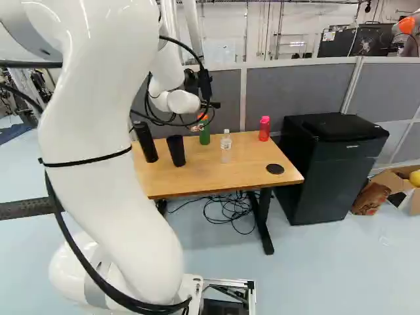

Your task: Pick up the green bottle from the table

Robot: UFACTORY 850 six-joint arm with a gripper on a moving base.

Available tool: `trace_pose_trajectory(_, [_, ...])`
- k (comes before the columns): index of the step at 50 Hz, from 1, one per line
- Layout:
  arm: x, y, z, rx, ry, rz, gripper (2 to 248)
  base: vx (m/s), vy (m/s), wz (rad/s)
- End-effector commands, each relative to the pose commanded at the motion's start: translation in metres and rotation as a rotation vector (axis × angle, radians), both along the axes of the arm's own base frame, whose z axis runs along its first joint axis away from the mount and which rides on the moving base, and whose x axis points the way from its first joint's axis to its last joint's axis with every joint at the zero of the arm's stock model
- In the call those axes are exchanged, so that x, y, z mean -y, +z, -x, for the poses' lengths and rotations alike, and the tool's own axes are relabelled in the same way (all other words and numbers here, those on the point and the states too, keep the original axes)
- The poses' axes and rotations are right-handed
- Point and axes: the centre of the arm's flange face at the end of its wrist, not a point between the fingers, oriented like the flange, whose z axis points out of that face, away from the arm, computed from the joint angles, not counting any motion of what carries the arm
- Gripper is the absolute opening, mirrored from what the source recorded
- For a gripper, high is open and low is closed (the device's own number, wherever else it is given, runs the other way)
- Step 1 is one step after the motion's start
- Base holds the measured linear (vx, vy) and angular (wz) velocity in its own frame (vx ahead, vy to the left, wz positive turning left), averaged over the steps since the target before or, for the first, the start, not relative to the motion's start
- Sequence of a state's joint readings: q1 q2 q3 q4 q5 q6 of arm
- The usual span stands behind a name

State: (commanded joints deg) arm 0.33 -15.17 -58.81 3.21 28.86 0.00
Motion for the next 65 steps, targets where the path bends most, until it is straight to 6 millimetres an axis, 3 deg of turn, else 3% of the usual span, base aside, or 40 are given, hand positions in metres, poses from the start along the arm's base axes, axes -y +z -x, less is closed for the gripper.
trace_pose_trajectory(29, [-0.012,-0.022,-0.045,-0.273,0.014,-0.03,247,0.0,0.0,0.0])
trace_pose_trajectory(42, [-0.018,-0.03,-0.069,-0.285,0.021,-0.032,247,0.0,0.0,0.0])
trace_pose_trajectory(65, [-0.029,-0.062,-0.117,-0.293,0.034,-0.03,247,0.0,0.0,0.0])
